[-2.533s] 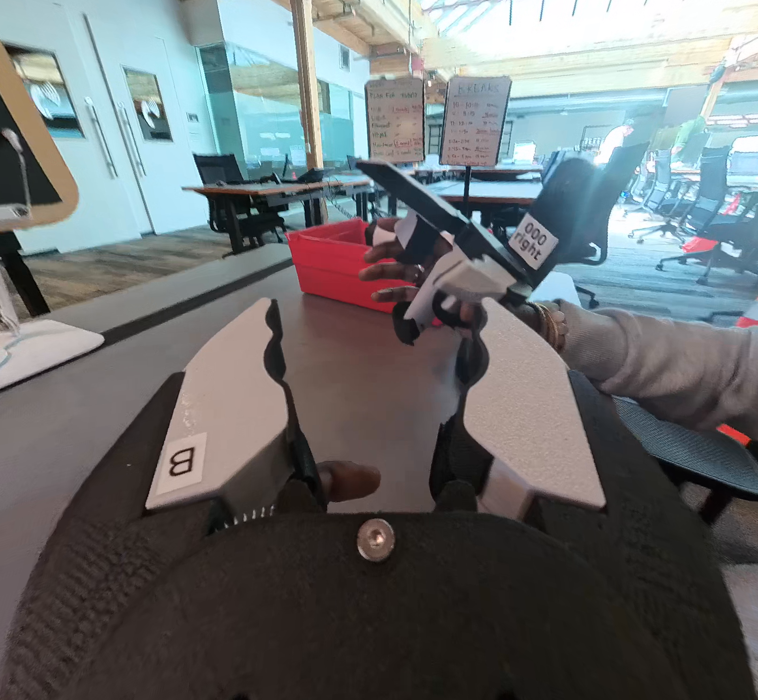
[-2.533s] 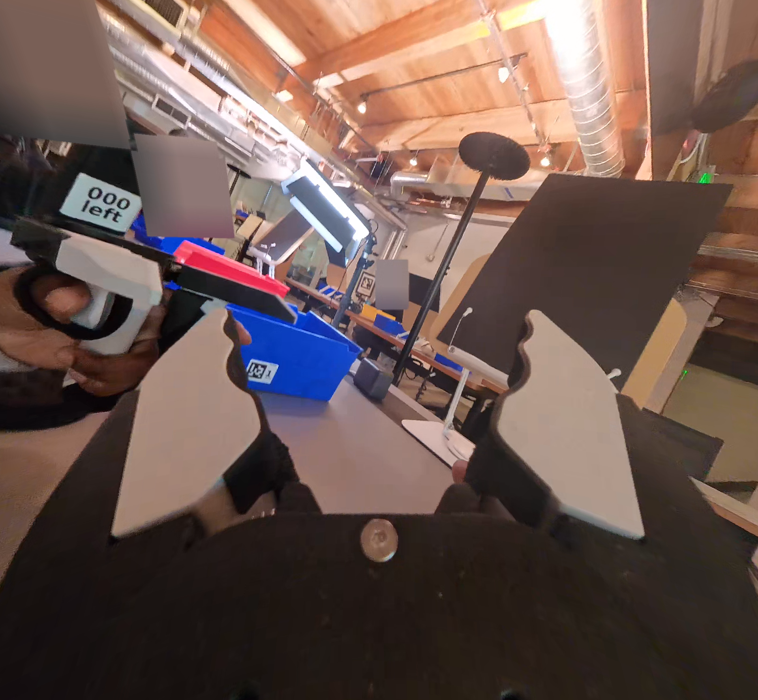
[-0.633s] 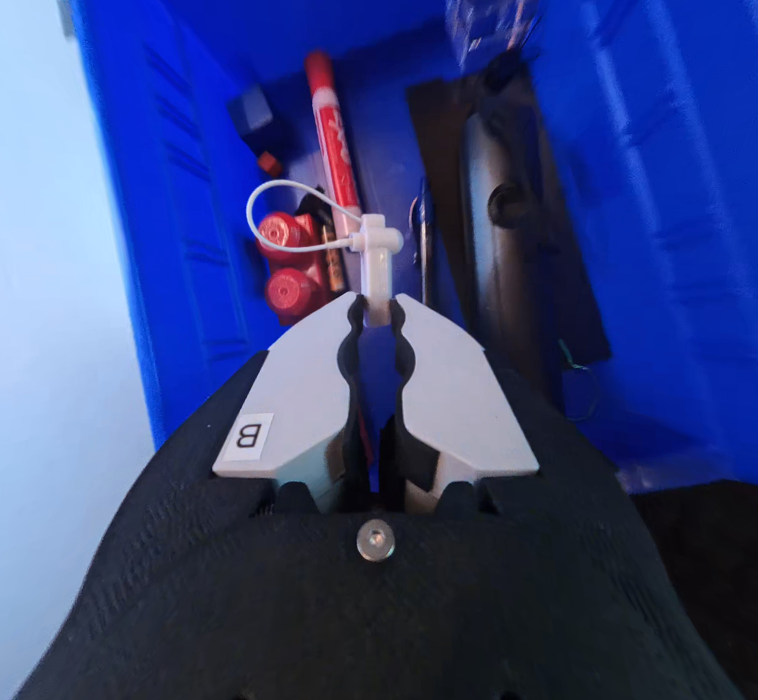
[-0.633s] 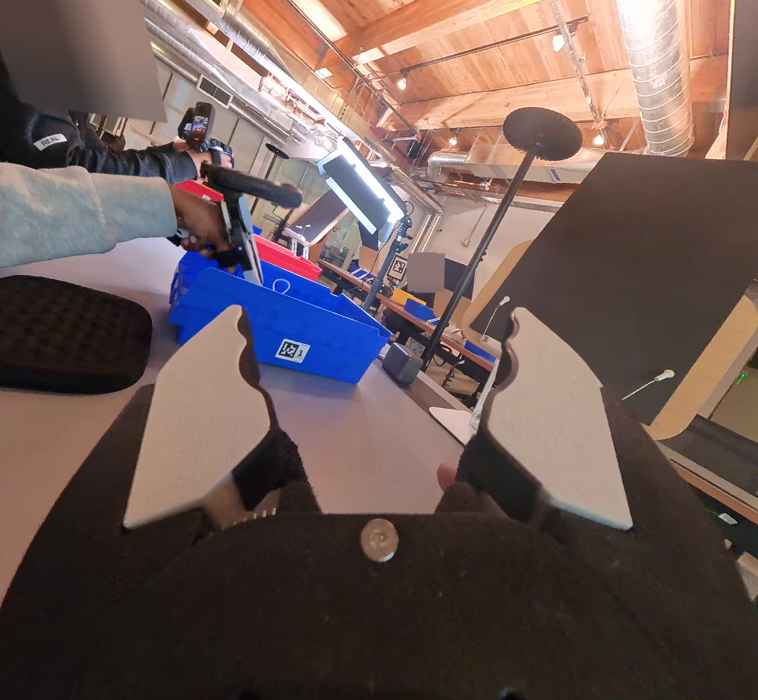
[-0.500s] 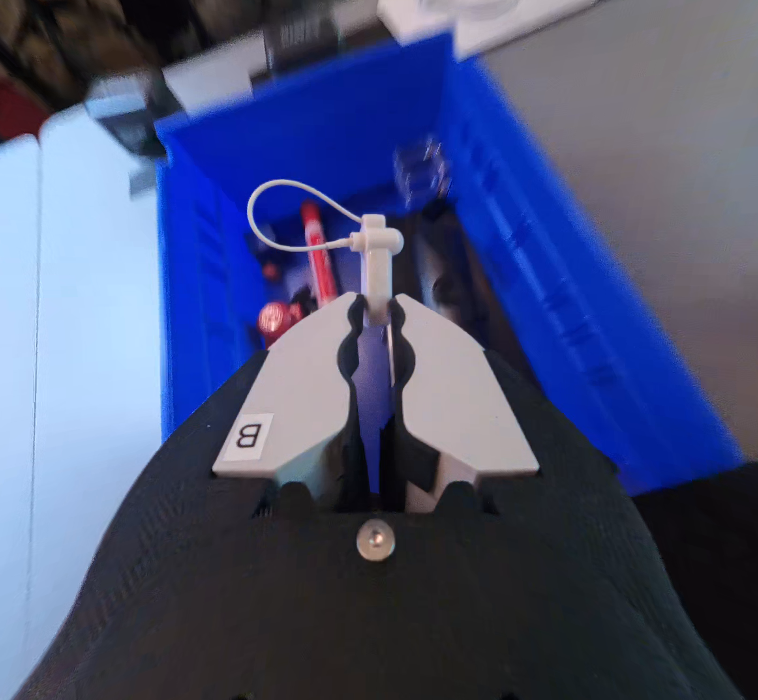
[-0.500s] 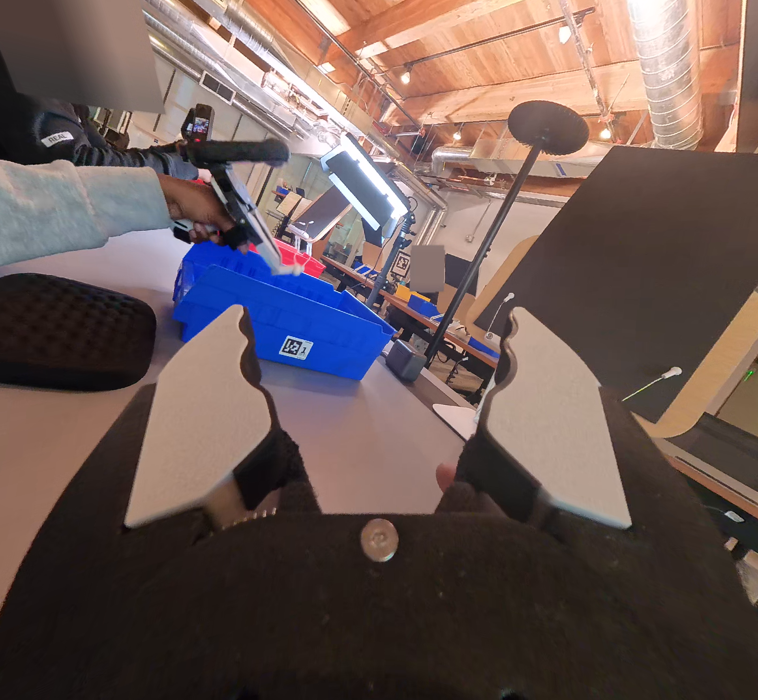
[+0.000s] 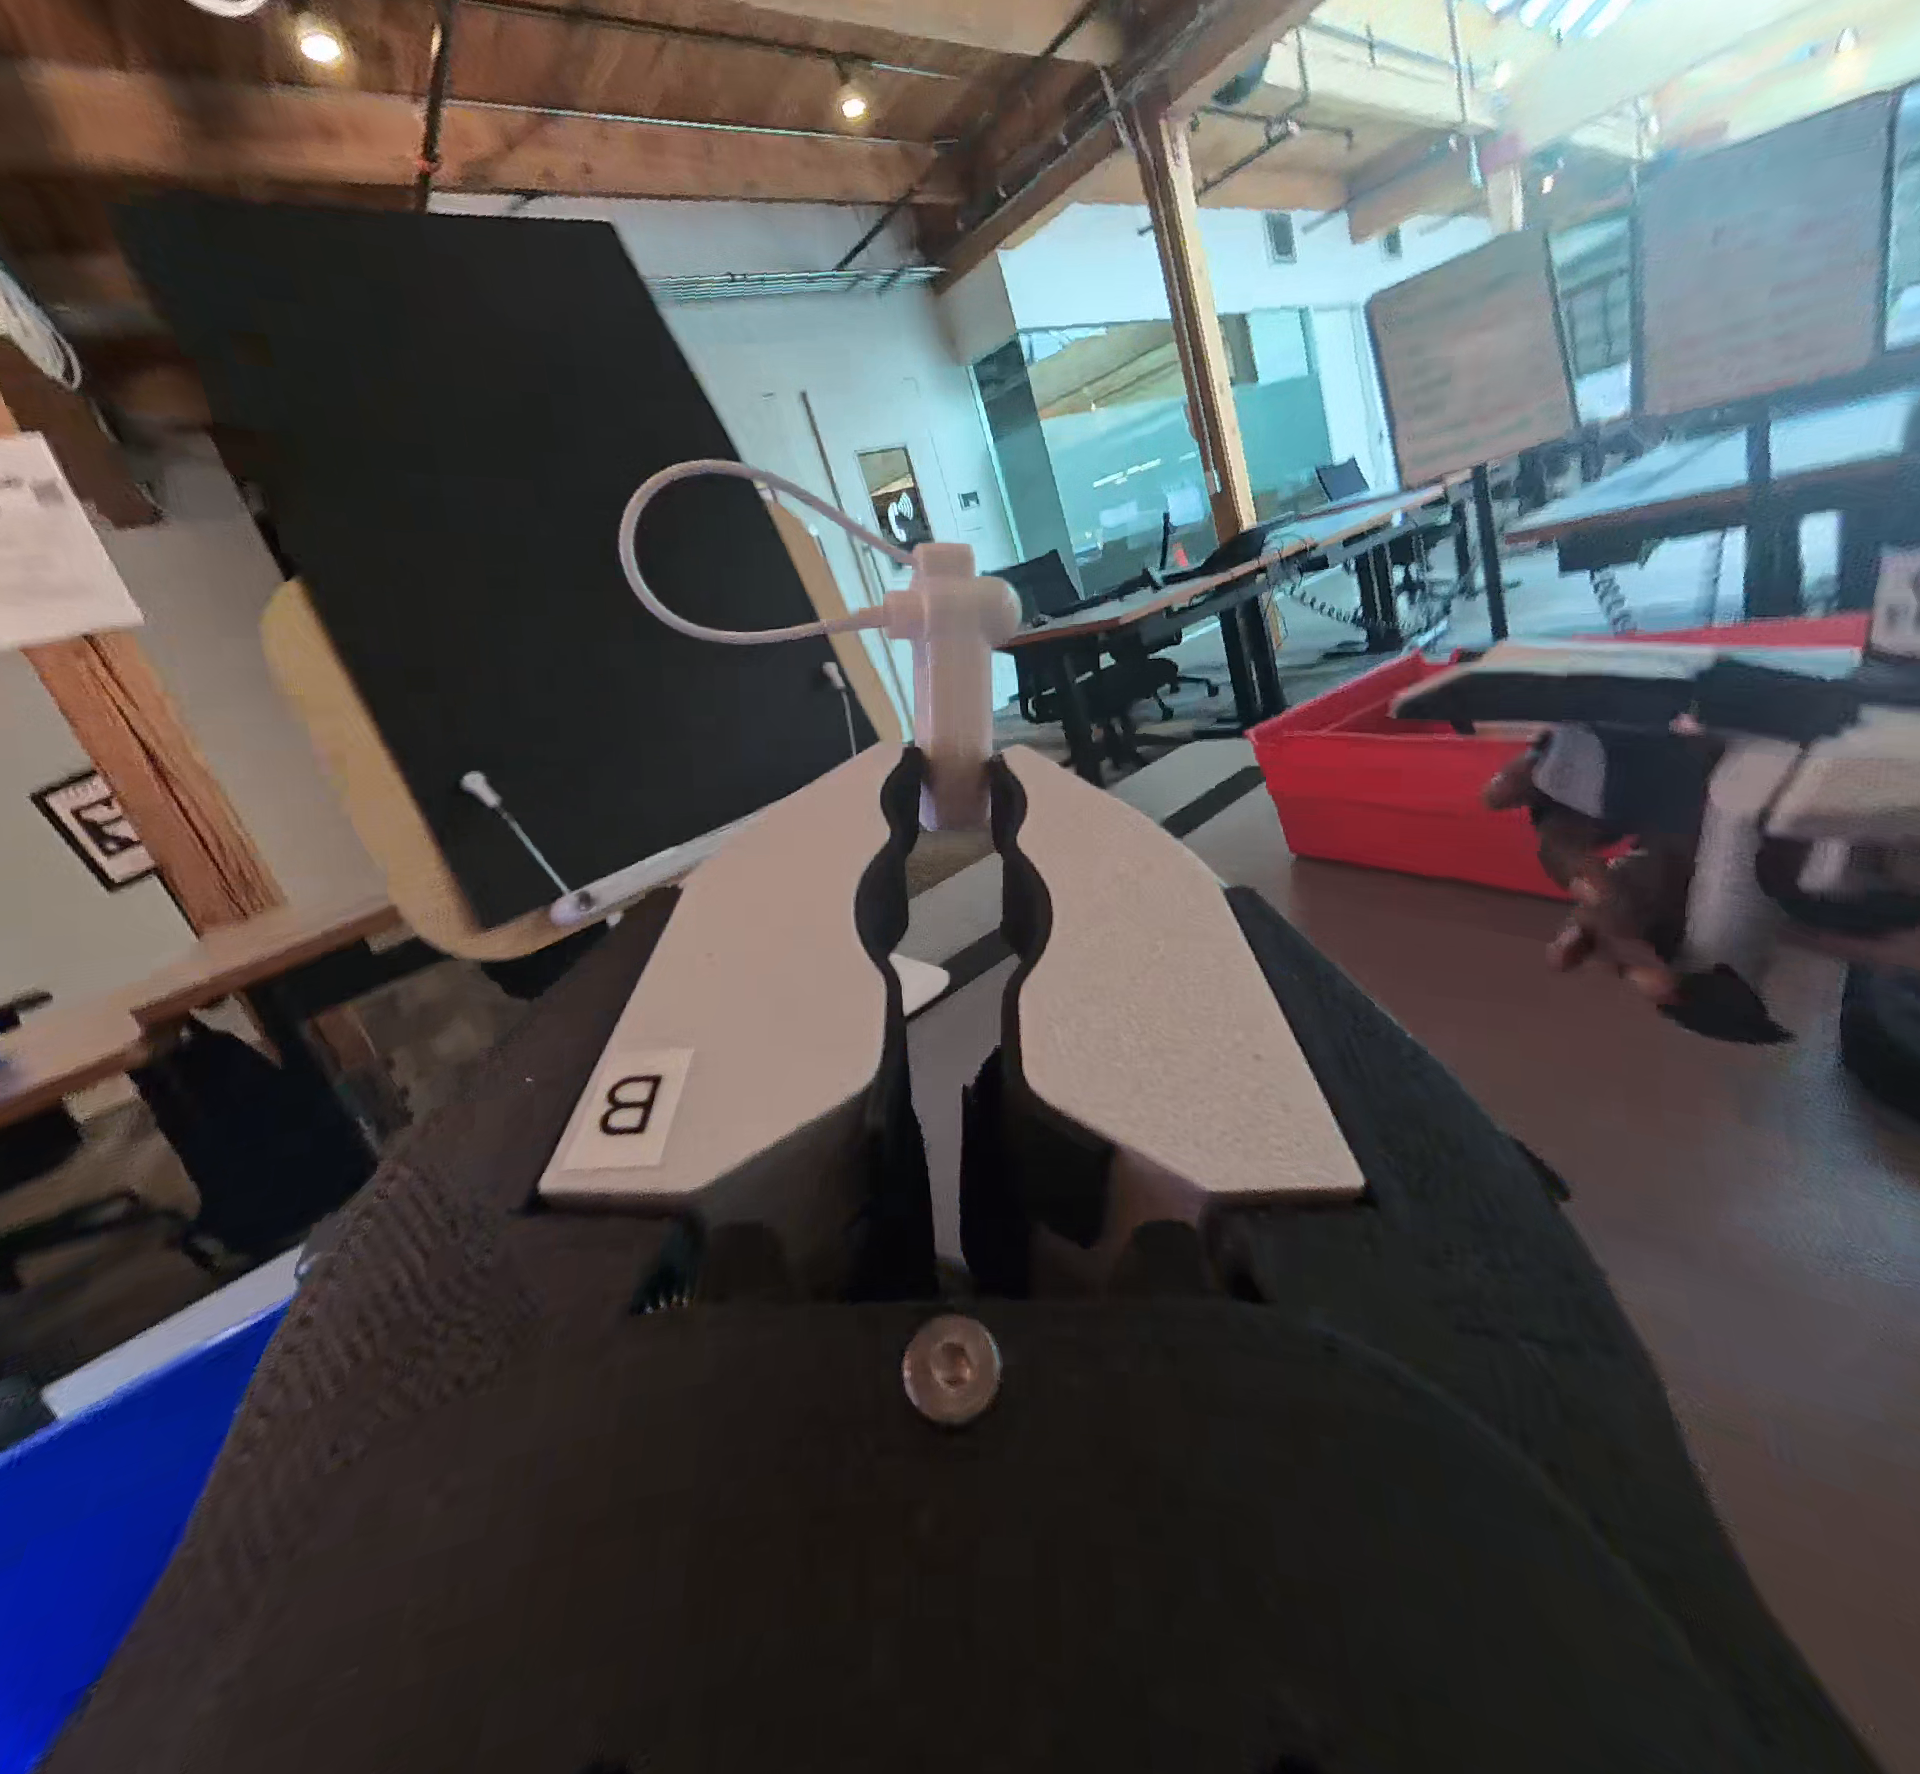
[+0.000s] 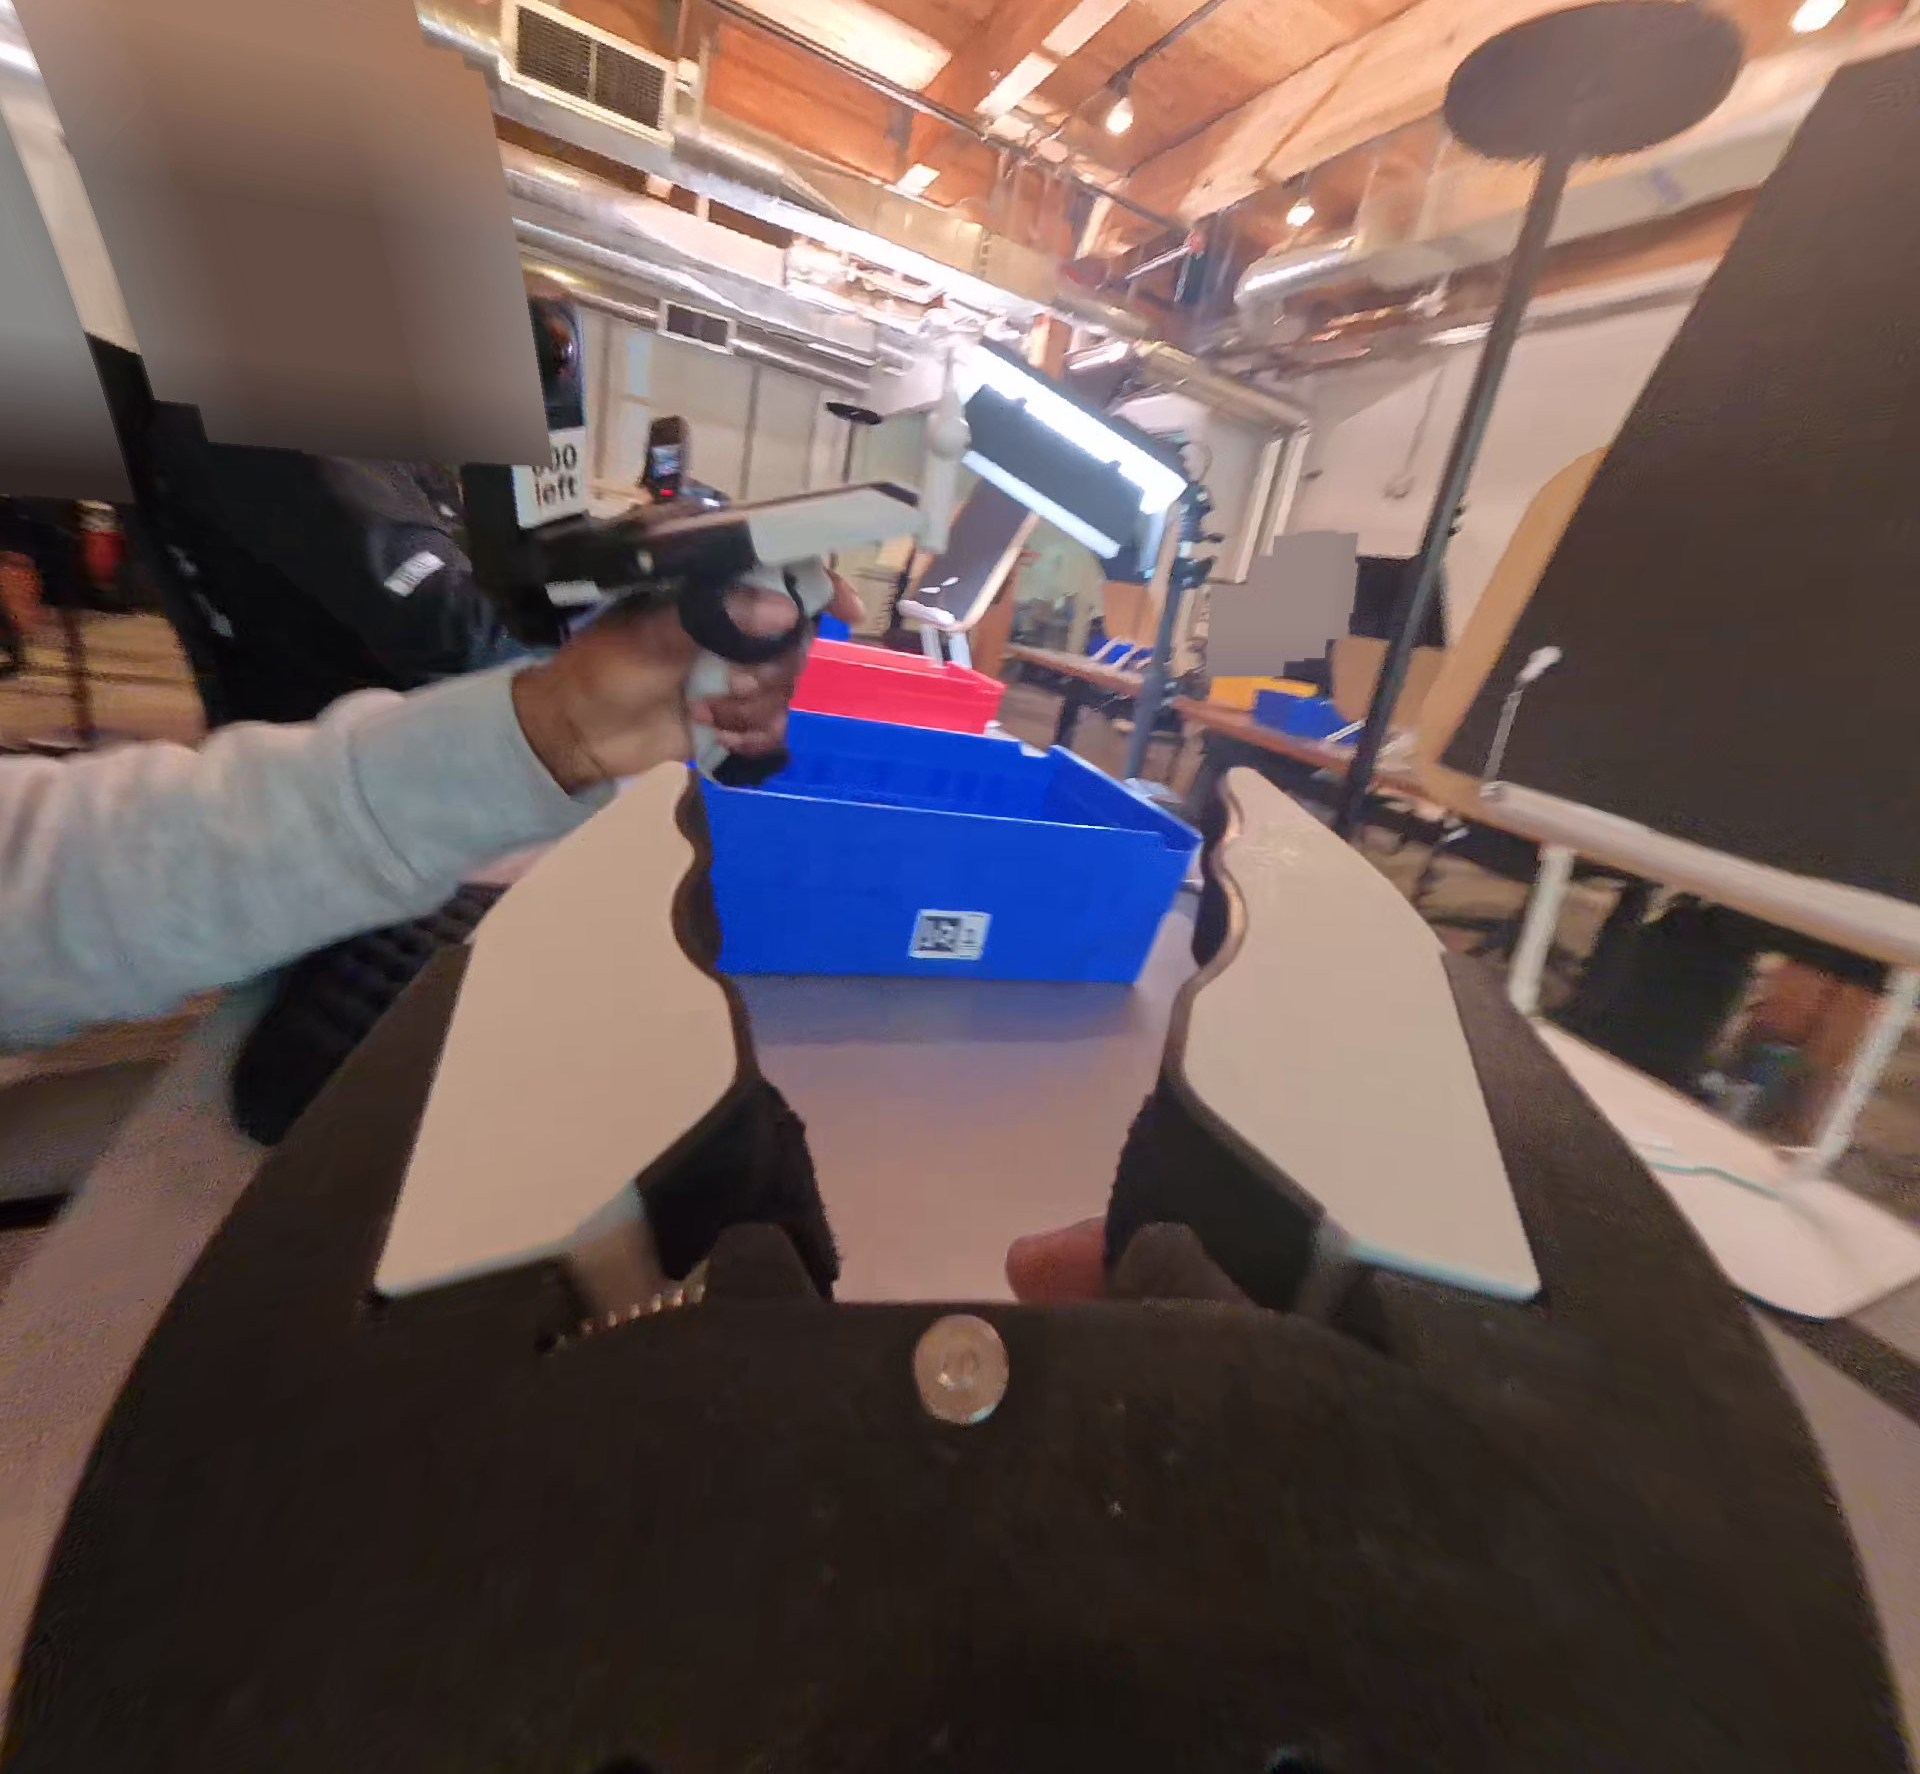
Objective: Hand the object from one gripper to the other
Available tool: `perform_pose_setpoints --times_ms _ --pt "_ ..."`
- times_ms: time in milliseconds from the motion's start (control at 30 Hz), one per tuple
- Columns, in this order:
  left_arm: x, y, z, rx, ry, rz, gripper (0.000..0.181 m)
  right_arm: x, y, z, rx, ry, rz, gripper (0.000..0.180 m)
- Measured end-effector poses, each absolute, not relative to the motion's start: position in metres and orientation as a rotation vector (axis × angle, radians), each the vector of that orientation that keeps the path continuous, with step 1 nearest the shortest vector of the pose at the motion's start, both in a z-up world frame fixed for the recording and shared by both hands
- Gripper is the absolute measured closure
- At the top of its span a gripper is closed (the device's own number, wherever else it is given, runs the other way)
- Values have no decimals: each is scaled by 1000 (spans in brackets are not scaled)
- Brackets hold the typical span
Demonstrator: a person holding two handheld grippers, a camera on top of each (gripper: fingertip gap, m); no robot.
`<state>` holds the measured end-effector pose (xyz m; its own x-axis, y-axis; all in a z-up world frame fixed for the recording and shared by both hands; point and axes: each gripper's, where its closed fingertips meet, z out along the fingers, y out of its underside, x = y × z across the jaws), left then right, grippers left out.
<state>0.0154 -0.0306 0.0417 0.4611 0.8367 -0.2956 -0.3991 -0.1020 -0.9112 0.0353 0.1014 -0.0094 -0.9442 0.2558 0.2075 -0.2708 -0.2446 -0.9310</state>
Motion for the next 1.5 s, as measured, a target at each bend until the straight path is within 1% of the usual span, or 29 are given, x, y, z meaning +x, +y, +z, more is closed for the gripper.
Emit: perform_pose_setpoints --times_ms 100,200,267,367,533,667,700,733,767,800,867,900,1000,1067,1167,1233,1400,1500 --pt "19 14 26 -1360 -366 1177 168 40 84 4 9 -1808 2291 102" --pt "17 44 -6 -1455 -297 1229 168 34 72 3 -27 -1899 2316 112" --pt "16 53 -28 -1575 -249 1252 168 27 71 -12 -85 -1956 2366 128" --pt "14 56 -44 -1650 -186 1289 168 34 78 -23 -113 -2057 2513 136" --pt "17 61 -50 -1676 -162 1267 168 21 80 -33 -178 -2083 2401 136" --pt "18 68 -61 -1733 -116 1277 168 26 74 -40 -158 -2129 2383 141" --pt "18 69 -62 -1743 -105 1287 168 26 73 -41 -152 -2142 2375 143" --pt "18 70 -63 -1748 -93 1294 168 27 72 -43 -145 -2160 2359 152" --pt "19 71 -63 -1748 -82 1295 168 27 72 -45 -136 -2174 2340 164" --pt "20 72 -63 -1741 -82 1292 168 27 73 -46 -127 -2175 2323 166" --pt "23 74 -59 -1702 -83 1233 167 28 75 -44 -99 -2163 2316 167" --pt "27 76 -56 -1670 -91 1153 163 30 76 -41 -84 -2154 2334 167" --pt "39 81 -46 -1552 -180 770 146 36 81 -30 -56 -2113 2457 167" --pt "44 79 -38 -1456 -253 526 143 42 85 -22 -22 -2081 2574 167" --pt "54 83 -35 -1390 -289 215 144 47 88 -15 -9 -2052 2708 167" --pt "57 86 -36 -1367 -303 111 145 49 90 -12 -8 -2041 2774 167" --pt "55 83 -32 -1314 -341 65 157 52 88 -13 3 -2064 2802 167" --pt "59 84 -31 -1316 -323 25 169 56 84 -16 25 -2095 2776 167"
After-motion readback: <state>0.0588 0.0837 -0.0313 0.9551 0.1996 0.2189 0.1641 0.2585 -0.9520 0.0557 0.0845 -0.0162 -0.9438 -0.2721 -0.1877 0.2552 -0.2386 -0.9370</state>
